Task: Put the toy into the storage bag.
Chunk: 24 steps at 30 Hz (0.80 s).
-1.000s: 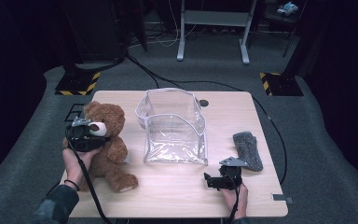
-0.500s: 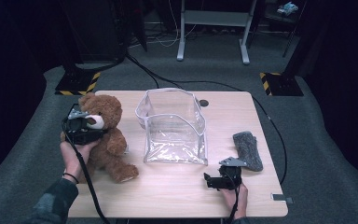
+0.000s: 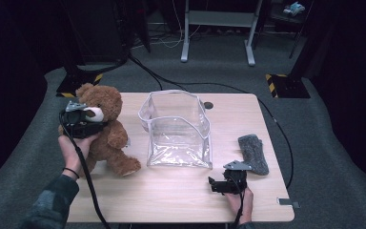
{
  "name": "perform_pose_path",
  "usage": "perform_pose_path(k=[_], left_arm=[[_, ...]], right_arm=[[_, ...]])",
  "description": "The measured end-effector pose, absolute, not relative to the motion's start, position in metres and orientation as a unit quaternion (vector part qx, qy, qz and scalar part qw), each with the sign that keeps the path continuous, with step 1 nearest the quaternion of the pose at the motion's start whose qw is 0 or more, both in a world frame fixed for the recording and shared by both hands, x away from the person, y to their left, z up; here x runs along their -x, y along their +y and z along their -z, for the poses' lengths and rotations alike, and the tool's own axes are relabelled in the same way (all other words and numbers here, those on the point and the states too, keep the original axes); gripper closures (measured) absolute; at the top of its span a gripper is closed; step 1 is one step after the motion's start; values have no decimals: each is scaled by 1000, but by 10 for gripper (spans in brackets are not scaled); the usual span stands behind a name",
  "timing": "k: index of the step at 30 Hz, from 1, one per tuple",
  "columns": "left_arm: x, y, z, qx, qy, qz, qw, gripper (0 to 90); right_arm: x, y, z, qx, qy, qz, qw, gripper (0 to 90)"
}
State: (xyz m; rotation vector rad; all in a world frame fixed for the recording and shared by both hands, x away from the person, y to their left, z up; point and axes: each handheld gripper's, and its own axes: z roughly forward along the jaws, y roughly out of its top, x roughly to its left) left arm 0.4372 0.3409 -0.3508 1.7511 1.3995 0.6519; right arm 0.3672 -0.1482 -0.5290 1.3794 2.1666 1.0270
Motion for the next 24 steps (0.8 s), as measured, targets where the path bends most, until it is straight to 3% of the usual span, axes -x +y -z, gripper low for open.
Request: perform_pose_path(k=[24], left_arm=[[-460, 332, 303, -678, 543, -295, 398, 472]], right_arm=[[-367, -146, 529, -491, 771, -360, 188, 45]])
